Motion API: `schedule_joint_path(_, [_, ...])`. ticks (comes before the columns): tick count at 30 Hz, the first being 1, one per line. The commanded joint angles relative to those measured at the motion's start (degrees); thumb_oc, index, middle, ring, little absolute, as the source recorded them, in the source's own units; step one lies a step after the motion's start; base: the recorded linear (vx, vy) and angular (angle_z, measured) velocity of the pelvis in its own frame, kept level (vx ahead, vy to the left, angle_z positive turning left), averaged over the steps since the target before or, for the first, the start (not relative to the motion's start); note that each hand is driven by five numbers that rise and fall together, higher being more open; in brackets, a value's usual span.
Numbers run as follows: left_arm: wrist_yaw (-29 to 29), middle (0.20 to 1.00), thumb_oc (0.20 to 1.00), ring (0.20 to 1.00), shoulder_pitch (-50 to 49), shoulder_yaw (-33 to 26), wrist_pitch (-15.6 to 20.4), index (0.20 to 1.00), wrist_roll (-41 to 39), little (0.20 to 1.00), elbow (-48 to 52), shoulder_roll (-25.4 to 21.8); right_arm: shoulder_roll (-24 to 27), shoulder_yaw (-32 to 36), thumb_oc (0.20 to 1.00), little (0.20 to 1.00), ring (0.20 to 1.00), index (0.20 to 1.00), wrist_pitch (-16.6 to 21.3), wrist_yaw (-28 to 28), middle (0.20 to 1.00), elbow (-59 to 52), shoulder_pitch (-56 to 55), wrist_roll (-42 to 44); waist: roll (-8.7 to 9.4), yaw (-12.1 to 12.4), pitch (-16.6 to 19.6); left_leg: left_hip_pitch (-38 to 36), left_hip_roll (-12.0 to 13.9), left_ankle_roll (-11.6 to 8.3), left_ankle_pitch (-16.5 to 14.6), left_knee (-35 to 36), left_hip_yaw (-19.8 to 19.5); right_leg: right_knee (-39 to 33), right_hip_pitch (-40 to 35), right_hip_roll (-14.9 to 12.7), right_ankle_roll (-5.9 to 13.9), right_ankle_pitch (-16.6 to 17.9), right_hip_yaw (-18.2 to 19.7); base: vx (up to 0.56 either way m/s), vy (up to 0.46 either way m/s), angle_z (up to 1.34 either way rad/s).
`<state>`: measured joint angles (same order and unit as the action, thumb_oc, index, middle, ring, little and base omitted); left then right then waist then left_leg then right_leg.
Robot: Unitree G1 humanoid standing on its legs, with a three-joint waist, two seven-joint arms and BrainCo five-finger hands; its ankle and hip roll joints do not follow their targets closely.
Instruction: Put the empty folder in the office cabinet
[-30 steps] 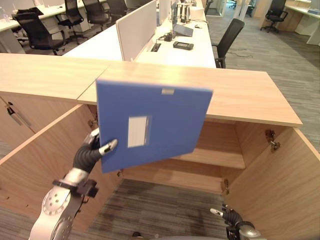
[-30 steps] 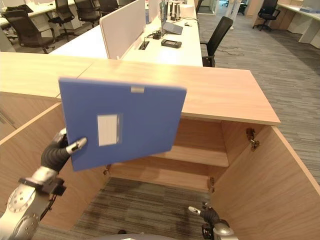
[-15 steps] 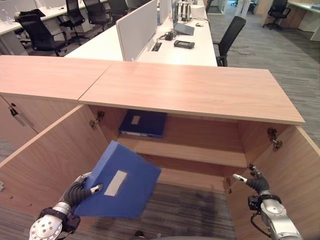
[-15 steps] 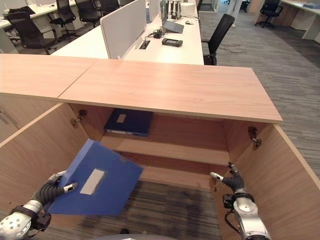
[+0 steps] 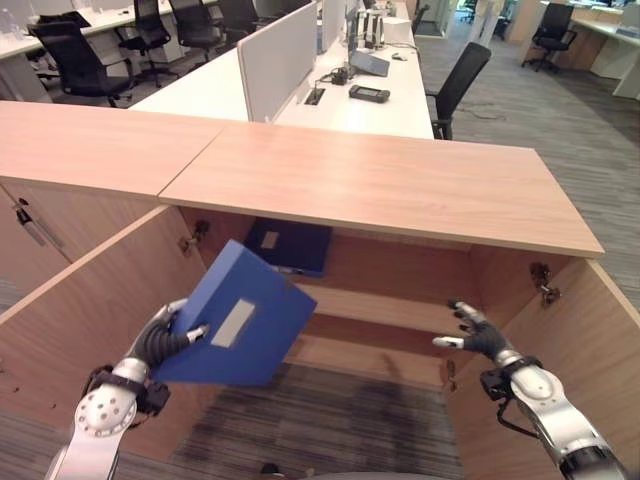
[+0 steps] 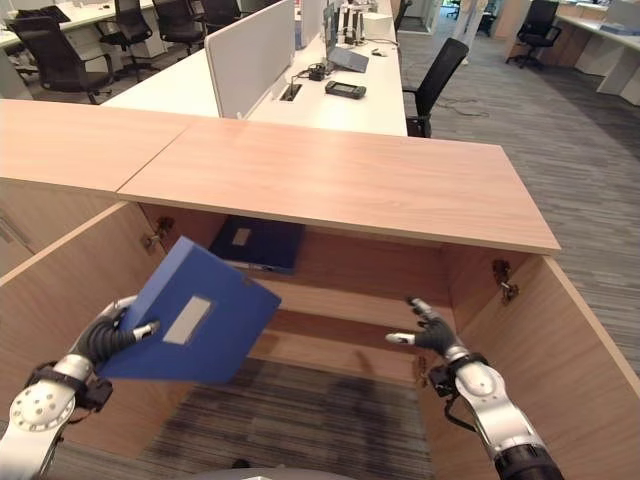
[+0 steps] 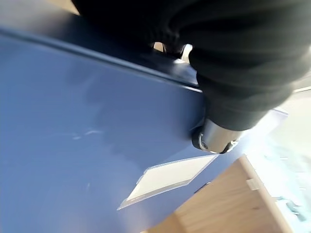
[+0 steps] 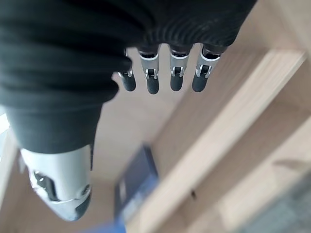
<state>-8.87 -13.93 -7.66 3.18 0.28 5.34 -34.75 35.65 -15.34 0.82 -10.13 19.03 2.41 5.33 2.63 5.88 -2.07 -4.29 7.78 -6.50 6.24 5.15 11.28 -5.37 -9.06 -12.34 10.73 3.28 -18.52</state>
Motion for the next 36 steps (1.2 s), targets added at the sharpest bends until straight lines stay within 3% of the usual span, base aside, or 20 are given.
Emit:
schedule_joint_path(1, [-0.6, 0.2, 0.2, 0.2, 4.4, 0.5, 5.8, 0.2, -6.1, 0.2, 6.1, -3.9, 0.6, -1.7, 1.0, 1.0, 1.0, 1.0, 1.9, -3.1, 1.0, 1.3, 7.7, -0.4, 1.36, 1.2, -1.3, -1.3, -3.4, 1.59, -7.4, -0.1, -1.9, 0.4, 3.3, 2.3, -0.83, 0.7, -0.9, 0.0, 0.0, 0.0])
schedule_joint_path(8, [-3.4, 0.2, 0.2, 0.2, 9.9, 8.0, 6.6, 0.2, -7.9, 0.2, 7.7, -8.3, 0.7, -9.1, 1.0, 1.0, 1.0, 1.0, 3.2, -3.7, 1.0, -1.1, 16.7, -1.4, 1.3, 1.4, -1.0, -1.6, -3.2, 1.35, -7.3, -0.1, -1.7, 0.4, 3.0, 2.3, -0.77, 0.7, -1.0, 0.0, 0.0, 0.0])
schedule_joint_path(13, [-4.1, 0.2, 0.2, 0.2, 14.1, 12.8, 7.1, 0.2, -11.3, 0.2, 8.5, -11.2, 0.7, -12.3, 1.0, 1.0, 1.0, 1.0, 4.3, -0.8, 1.0, -1.5, 23.5, -2.8, 1.21, 1.5, -0.7, -1.7, -3.1, 1.28, -7.2, -0.1, -1.7, 0.4, 2.9, 2.5, -0.75, 0.7, -1.1, 0.0, 0.0, 0.0])
schedule_joint_path(23, [-3.0, 0.2, 0.2, 0.2, 14.4, 12.4, 7.2, 0.2, -12.3, 0.2, 8.3, -15.5, 4.5, -8.7, 1.0, 1.0, 1.0, 1.0, 4.7, 3.0, 1.0, -3.0, 23.3, -1.7, 1.36, 1.4, -0.6, -1.6, -3.0, 1.12, -7.1, -0.1, -1.8, 0.4, 2.9, 2.6, -0.67, 0.7, -1.3, 0.0, 0.0, 0.0])
schedule_joint_path(30, [-3.1, 0.2, 0.2, 0.2, 15.3, 13.0, 7.3, 0.2, -11.4, 0.2, 7.4, -15.5, 4.8, -8.7, 1.0, 1.0, 1.0, 1.0, 4.8, -1.2, 1.0, -7.9, 21.0, 4.9, 1.53, 1.0, -0.6, -1.7, -3.0, 1.04, -7.1, -0.1, -1.8, 0.4, 2.9, 2.6, -0.61, 0.6, -1.2, 0.0, 0.0, 0.0])
schedule_joint_path(36, [-1.9, 0.2, 0.2, 0.2, 19.6, 15.2, 7.4, 0.2, -9.0, 0.2, 6.1, -11.7, 1.2, -12.6, 1.0, 1.0, 1.0, 1.0, 4.6, -4.1, 1.0, -7.7, 22.6, 7.3, 1.67, 1.0, -0.4, -1.7, -2.8, 0.91, -7.0, -0.1, -1.7, 0.4, 3.0, 2.8, -0.74, 0.4, -1.1, 0.0, 0.0, 0.0])
